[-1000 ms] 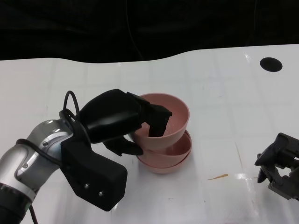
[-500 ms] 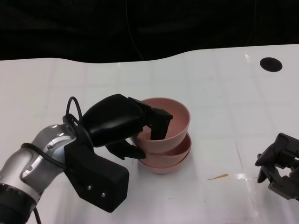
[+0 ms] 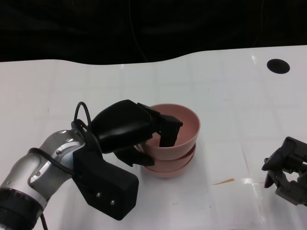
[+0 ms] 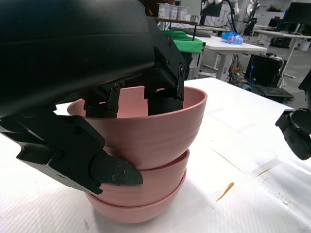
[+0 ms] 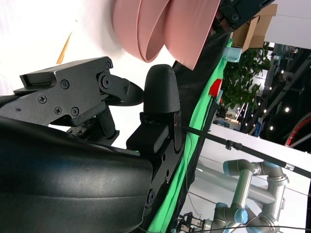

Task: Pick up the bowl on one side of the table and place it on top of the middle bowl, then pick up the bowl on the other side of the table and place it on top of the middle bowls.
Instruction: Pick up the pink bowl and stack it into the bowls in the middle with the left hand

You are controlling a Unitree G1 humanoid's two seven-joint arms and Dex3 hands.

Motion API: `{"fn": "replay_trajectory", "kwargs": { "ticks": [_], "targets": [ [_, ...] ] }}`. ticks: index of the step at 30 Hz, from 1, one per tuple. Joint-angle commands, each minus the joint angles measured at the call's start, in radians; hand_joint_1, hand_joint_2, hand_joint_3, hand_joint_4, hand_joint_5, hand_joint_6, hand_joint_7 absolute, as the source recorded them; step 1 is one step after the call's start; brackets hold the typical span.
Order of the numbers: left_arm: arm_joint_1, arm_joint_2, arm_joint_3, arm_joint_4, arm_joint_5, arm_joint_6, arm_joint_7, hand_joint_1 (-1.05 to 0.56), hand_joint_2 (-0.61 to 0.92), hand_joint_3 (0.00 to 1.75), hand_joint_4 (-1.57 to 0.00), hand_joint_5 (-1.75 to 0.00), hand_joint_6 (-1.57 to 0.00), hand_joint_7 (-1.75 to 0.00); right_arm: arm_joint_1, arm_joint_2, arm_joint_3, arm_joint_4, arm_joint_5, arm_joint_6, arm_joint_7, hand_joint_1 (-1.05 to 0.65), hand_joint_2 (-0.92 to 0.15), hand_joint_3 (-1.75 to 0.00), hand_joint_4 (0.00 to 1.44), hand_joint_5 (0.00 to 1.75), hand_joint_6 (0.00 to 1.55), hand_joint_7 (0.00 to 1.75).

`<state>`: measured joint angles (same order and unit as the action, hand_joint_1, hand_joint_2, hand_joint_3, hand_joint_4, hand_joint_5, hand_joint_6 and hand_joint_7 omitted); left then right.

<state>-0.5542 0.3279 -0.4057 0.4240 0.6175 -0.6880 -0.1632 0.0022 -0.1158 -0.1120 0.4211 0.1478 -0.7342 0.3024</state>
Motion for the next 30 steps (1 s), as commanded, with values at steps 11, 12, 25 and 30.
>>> {"fn": "replay_trajectory", "kwargs": {
  "ticks": [11,12,25,30],
  "targets": [
    [-0.027,0.003,-0.011,0.046,0.009,-0.021,0.030,-0.06,0.78,0.44,-0.71,-1.75,-0.58,-1.75,0.007,-0.008,-0.011,0.005,-0.002,-0.001,-0.019,-0.10,-0.81,-0.69,0.84,1.61,0.76,1.35],
    [-0.027,0.003,-0.011,0.048,0.008,-0.021,0.029,-0.06,0.79,0.44,-0.71,-1.75,-0.58,-1.75,0.007,-0.009,-0.011,0.006,0.000,-0.004,-0.017,-0.09,-0.81,-0.69,0.83,1.61,0.76,1.35],
    [-0.050,-0.005,-0.024,0.144,0.033,-0.037,0.076,-0.04,0.79,0.44,-0.71,-1.75,-0.58,-1.75,0.010,-0.010,-0.011,0.007,0.000,-0.008,-0.015,-0.09,-0.82,-0.68,0.81,1.62,0.73,1.36],
    [-0.060,-0.006,-0.034,0.177,0.048,-0.042,0.107,-0.04,0.80,0.45,-0.70,-1.75,-0.56,-1.75,0.013,-0.010,-0.011,0.002,-0.003,-0.006,-0.017,-0.09,-0.82,-0.68,0.81,1.62,0.73,1.36]
  ]
}}
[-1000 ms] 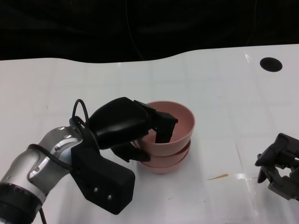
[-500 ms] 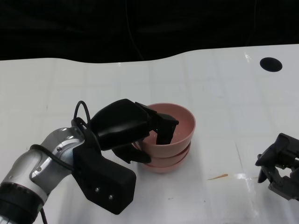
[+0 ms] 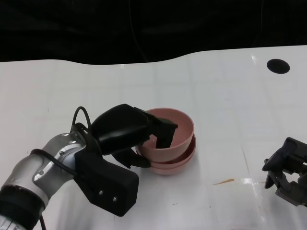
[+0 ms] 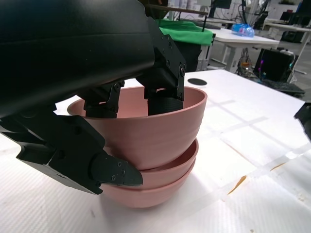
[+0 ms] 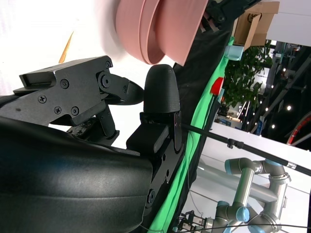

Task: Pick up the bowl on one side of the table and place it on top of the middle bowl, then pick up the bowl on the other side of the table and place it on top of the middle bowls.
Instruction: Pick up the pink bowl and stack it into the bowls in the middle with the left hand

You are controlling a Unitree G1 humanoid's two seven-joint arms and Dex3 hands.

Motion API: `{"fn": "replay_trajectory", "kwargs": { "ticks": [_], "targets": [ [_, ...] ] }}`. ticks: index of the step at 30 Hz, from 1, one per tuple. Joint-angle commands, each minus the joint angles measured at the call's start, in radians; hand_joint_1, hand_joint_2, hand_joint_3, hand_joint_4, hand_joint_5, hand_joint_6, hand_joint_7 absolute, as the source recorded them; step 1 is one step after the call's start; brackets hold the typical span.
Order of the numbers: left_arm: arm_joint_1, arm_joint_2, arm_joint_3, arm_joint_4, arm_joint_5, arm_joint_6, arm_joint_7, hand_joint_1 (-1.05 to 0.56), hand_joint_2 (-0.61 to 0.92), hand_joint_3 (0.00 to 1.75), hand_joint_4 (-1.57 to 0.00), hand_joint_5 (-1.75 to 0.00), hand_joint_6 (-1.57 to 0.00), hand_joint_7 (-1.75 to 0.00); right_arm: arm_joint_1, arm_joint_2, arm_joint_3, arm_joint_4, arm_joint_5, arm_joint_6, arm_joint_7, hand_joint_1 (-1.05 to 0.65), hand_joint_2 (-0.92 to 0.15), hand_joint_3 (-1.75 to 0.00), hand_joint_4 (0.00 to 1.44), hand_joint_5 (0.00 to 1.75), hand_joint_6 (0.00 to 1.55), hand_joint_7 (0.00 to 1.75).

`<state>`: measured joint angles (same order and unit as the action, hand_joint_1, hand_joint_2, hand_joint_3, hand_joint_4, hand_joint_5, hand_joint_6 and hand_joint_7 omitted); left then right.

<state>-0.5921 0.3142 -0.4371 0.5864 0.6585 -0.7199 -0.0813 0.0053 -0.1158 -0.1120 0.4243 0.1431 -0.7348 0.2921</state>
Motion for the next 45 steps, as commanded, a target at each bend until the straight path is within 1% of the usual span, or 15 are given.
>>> {"fn": "replay_trajectory", "kwargs": {
  "ticks": [1,14,15,17,20,21,22,24,29,30,35,37,39,43,45],
  "targets": [
    [-0.026,0.006,-0.005,0.028,0.010,-0.012,0.033,-0.04,0.80,0.45,-0.70,-1.75,-0.56,-1.75,0.007,-0.010,-0.012,0.005,0.002,-0.012,-0.006,-0.09,-0.82,-0.68,0.81,1.62,0.73,1.36],
    [-0.062,-0.006,-0.044,0.100,0.036,-0.036,0.084,-0.07,0.78,0.46,-0.70,-1.75,-0.58,-1.73,0.006,-0.009,-0.013,0.007,0.018,-0.014,0.004,-0.09,-0.83,-0.67,0.81,1.62,0.74,1.35],
    [-0.064,-0.008,-0.048,0.103,0.039,-0.037,0.087,-0.08,0.77,0.47,-0.72,-1.67,-0.67,-1.51,0.004,-0.009,-0.013,0.009,0.016,-0.016,0.004,-0.09,-0.83,-0.67,0.81,1.62,0.74,1.35],
    [-0.066,-0.012,-0.053,0.107,0.042,-0.035,0.088,-0.08,0.76,0.48,-0.78,-1.54,-0.80,-1.22,0.003,-0.009,-0.014,0.010,0.019,-0.014,0.005,-0.09,-0.83,-0.66,0.81,1.62,0.74,1.35],
    [-0.067,-0.015,-0.057,0.109,0.040,-0.030,0.083,-0.10,0.77,0.49,-0.81,-1.48,-0.87,-1.08,0.005,-0.008,-0.014,0.005,0.021,-0.006,0.004,-0.09,-0.84,-0.65,0.82,1.61,0.75,1.34],
    [-0.068,-0.018,-0.059,0.107,0.040,-0.027,0.078,-0.09,0.77,0.50,-0.80,-1.51,-0.86,-1.14,0.005,-0.008,-0.014,0.005,0.023,-0.007,0.005,-0.09,-0.84,-0.65,0.82,1.61,0.75,1.34],
    [-0.068,-0.019,-0.061,0.106,0.041,-0.025,0.076,-0.09,0.76,0.51,-0.77,-1.60,-0.78,-1.34,0.005,-0.008,-0.013,0.005,0.024,-0.008,0.007,-0.09,-0.84,-0.64,0.81,1.61,0.75,1.34],
    [-0.068,-0.023,-0.064,0.111,0.042,-0.031,0.081,-0.07,0.74,0.53,-0.74,-1.68,-0.71,-1.52,0.003,-0.009,-0.013,0.010,0.026,-0.014,0.009,-0.09,-0.84,-0.64,0.81,1.61,0.75,1.34],
    [-0.065,-0.025,-0.066,0.116,0.042,-0.036,0.085,-0.06,0.72,0.56,-0.78,-1.61,-0.76,-1.44,0.001,-0.009,-0.013,0.016,0.024,-0.021,0.010,-0.08,-0.85,-0.63,0.81,1.62,0.75,1.35],
    [-0.064,-0.026,-0.066,0.117,0.043,-0.036,0.088,-0.06,0.72,0.57,-0.82,-1.51,-0.82,-1.27,0.002,-0.009,-0.014,0.017,0.023,-0.022,0.009,-0.09,-0.85,-0.63,0.81,1.62,0.74,1.35],
    [-0.060,-0.024,-0.067,0.109,0.048,-0.030,0.091,-0.06,0.71,0.58,-0.77,-1.64,-0.76,-1.43,0.003,-0.008,-0.013,0.015,0.020,-0.021,0.005,-0.09,-0.84,-0.63,0.81,1.62,0.75,1.34],
    [-0.058,-0.022,-0.067,0.104,0.047,-0.026,0.087,-0.07,0.73,0.57,-0.77,-1.61,-0.76,-1.41,0.002,-0.009,-0.013,0.017,0.020,-0.022,0.006,-0.09,-0.84,-0.63,0.81,1.62,0.75,1.35],
    [-0.059,-0.021,-0.068,0.104,0.047,-0.025,0.086,-0.07,0.73,0.56,-0.78,-1.55,-0.80,-1.30,0.002,-0.009,-0.013,0.017,0.020,-0.020,0.007,-0.09,-0.84,-0.64,0.81,1.63,0.75,1.35],
    [-0.058,-0.019,-0.069,0.100,0.052,-0.021,0.089,-0.07,0.73,0.55,-0.79,-1.53,-0.81,-1.26,0.002,-0.010,-0.013,0.017,0.023,-0.017,0.008,-0.09,-0.84,-0.64,0.81,1.63,0.75,1.35],
    [-0.057,-0.017,-0.070,0.094,0.058,-0.015,0.089,-0.09,0.76,0.49,-0.78,-1.46,-0.85,-1.12,0.001,-0.011,-0.014,0.019,0.026,-0.018,0.011,-0.08,-0.84,-0.64,0.81,1.63,0.75,1.34]
  ]
}}
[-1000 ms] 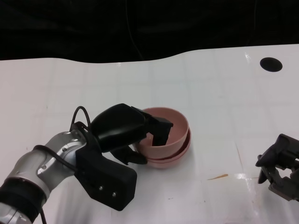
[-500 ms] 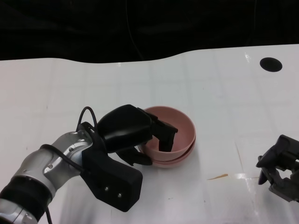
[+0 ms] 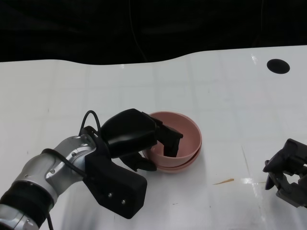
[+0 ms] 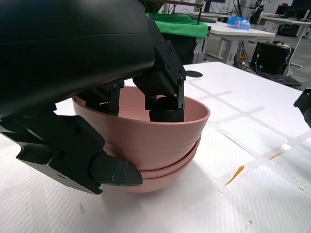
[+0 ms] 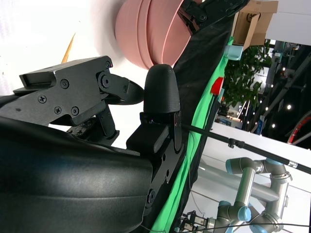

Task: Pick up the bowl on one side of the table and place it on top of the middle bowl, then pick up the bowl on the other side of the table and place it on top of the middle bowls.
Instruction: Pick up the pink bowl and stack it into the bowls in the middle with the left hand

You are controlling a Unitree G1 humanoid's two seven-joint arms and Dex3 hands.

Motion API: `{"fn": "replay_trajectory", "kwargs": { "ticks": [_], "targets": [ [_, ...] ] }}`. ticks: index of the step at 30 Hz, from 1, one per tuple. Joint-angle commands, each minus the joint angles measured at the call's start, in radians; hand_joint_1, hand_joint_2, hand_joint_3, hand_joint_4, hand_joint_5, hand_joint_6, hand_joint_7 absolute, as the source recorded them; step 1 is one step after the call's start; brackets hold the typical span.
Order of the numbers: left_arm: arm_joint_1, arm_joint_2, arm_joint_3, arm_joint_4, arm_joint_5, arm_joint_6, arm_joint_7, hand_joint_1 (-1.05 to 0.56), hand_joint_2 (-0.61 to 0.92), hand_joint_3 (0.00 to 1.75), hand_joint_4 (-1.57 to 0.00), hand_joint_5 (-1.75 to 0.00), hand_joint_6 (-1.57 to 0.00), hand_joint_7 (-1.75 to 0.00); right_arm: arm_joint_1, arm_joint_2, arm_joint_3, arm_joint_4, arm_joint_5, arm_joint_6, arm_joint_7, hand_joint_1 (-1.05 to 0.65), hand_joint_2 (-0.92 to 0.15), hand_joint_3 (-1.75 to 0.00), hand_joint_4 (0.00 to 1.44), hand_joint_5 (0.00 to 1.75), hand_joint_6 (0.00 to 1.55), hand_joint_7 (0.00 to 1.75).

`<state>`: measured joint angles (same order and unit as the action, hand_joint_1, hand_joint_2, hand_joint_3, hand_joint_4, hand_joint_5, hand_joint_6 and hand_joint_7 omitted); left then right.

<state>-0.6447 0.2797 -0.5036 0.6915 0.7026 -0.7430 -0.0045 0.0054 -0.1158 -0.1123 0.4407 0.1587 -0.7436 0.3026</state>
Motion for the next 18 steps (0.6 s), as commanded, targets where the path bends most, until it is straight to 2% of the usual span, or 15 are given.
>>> {"fn": "replay_trajectory", "kwargs": {
  "ticks": [1,6,9,13,14,15,18],
  "targets": [
    [-0.005,0.019,-0.004,-0.013,0.015,0.010,0.011,-0.09,0.78,0.47,-0.78,-1.45,-0.86,-1.08,0.000,-0.011,-0.014,0.004,0.010,-0.010,0.001,-0.08,-0.84,-0.64,0.81,1.62,0.75,1.34],
    [-0.004,0.019,-0.004,-0.015,0.015,0.013,0.011,-0.09,0.80,0.43,-0.78,-1.42,-0.88,-1.02,-0.001,-0.011,-0.014,0.008,0.010,-0.015,0.002,-0.08,-0.84,-0.64,0.81,1.62,0.75,1.34],
    [-0.003,0.022,-0.001,-0.008,0.009,0.003,0.016,-0.12,0.87,0.29,-0.79,-1.19,-0.86,-0.92,0.001,-0.011,-0.015,0.003,0.004,-0.014,-0.005,-0.08,-0.84,-0.64,0.81,1.62,0.75,1.34],
    [0.000,0.023,-0.001,-0.008,0.013,0.002,0.028,-0.12,0.89,0.25,-0.80,-1.14,-0.85,-0.91,0.000,-0.011,-0.015,0.004,0.005,-0.014,-0.004,-0.08,-0.85,-0.64,0.81,1.62,0.75,1.35],
    [0.003,0.023,0.000,-0.008,0.017,0.003,0.037,-0.23,0.91,0.17,-0.79,-0.93,-0.87,-0.64,0.000,-0.011,-0.015,0.005,0.007,-0.015,-0.002,-0.09,-0.85,-0.64,0.81,1.62,0.75,1.35],
    [0.004,0.023,-0.001,-0.008,0.020,0.003,0.044,-0.28,0.92,0.14,-0.81,-0.80,-0.94,-0.42,0.000,-0.011,-0.015,0.006,0.008,-0.016,-0.001,-0.09,-0.85,-0.64,0.81,1.61,0.75,1.34],
    [0.004,0.024,-0.003,-0.006,0.023,0.003,0.054,-0.30,0.92,0.12,-0.82,-0.71,-0.98,-0.27,-0.001,-0.011,-0.015,0.007,0.008,-0.016,-0.001,-0.09,-0.85,-0.63,0.81,1.61,0.75,1.34]
  ]
}}
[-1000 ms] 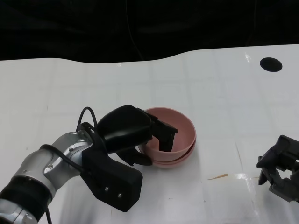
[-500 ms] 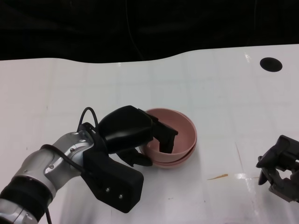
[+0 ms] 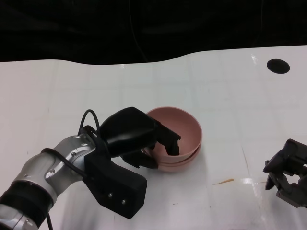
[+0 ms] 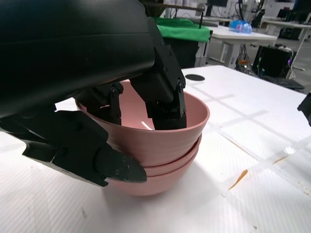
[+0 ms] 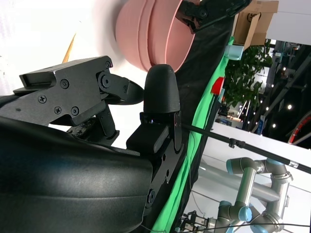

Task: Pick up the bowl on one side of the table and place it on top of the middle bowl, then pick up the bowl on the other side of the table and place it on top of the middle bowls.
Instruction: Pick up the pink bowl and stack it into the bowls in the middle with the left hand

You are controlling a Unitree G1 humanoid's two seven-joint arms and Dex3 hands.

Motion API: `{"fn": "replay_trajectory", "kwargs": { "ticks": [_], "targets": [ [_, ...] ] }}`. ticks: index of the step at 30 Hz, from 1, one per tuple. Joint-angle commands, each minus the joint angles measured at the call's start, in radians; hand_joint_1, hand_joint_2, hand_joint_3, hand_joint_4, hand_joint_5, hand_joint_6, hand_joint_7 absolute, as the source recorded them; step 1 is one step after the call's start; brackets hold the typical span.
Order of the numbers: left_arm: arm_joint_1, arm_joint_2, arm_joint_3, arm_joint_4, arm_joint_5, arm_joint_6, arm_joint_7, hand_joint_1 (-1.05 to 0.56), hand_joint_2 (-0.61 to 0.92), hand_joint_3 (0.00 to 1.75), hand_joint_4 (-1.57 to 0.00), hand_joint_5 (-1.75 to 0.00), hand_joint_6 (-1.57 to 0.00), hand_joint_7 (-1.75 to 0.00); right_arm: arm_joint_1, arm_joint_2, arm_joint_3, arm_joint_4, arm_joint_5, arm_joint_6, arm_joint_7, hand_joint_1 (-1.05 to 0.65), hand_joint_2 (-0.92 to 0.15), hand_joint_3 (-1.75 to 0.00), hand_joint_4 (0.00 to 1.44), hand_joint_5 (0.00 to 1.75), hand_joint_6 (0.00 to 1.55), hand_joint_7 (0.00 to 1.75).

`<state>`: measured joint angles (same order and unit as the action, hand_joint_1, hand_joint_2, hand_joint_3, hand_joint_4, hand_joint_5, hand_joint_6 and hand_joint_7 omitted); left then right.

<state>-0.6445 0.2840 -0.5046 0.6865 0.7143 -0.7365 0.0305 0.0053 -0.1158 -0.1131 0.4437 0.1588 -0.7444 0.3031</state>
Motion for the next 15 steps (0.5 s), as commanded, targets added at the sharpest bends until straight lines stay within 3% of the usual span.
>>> {"fn": "replay_trajectory", "kwargs": {
  "ticks": [1,6,7,9,12,15],
  "targets": [
    [0.004,0.020,-0.003,-0.001,0.011,-0.003,0.020,-0.31,0.92,0.11,-0.82,-0.70,-0.99,-0.26,-0.001,-0.011,-0.015,0.004,0.008,-0.016,-0.001,-0.09,-0.85,-0.63,0.81,1.61,0.75,1.34],
    [0.008,0.024,-0.006,-0.010,0.028,0.016,0.032,-0.31,0.92,0.11,-0.83,-0.69,-1.00,-0.24,-0.001,-0.010,-0.015,0.003,0.010,-0.015,0.000,-0.09,-0.85,-0.63,0.81,1.60,0.75,1.34],
    [0.012,0.026,-0.007,-0.018,0.042,0.031,0.039,-0.56,0.92,0.20,-0.70,-0.43,-0.90,-0.13,-0.001,-0.010,-0.014,0.002,0.011,-0.014,0.000,-0.09,-0.85,-0.63,0.81,1.61,0.75,1.34],
    [0.017,0.028,-0.008,-0.028,0.058,0.048,0.049,-0.69,0.92,0.26,-0.68,-0.21,-0.85,-0.05,-0.001,-0.009,-0.014,0.001,0.013,-0.013,0.001,-0.09,-0.86,-0.63,0.81,1.62,0.75,1.34],
    [0.019,0.028,-0.009,-0.033,0.063,0.054,0.052,-0.73,0.92,0.27,-0.68,-0.13,-0.84,-0.02,-0.001,-0.009,-0.014,0.001,0.013,-0.013,0.001,-0.09,-0.86,-0.63,0.81,1.62,0.75,1.35],
    [0.026,0.025,-0.003,-0.030,0.055,0.050,0.067,-0.88,0.92,0.32,-0.62,-0.07,-0.79,-0.01,-0.002,-0.012,-0.015,0.005,0.009,-0.020,0.001,-0.09,-0.85,-0.62,0.80,1.63,0.74,1.35]
  ]
}}
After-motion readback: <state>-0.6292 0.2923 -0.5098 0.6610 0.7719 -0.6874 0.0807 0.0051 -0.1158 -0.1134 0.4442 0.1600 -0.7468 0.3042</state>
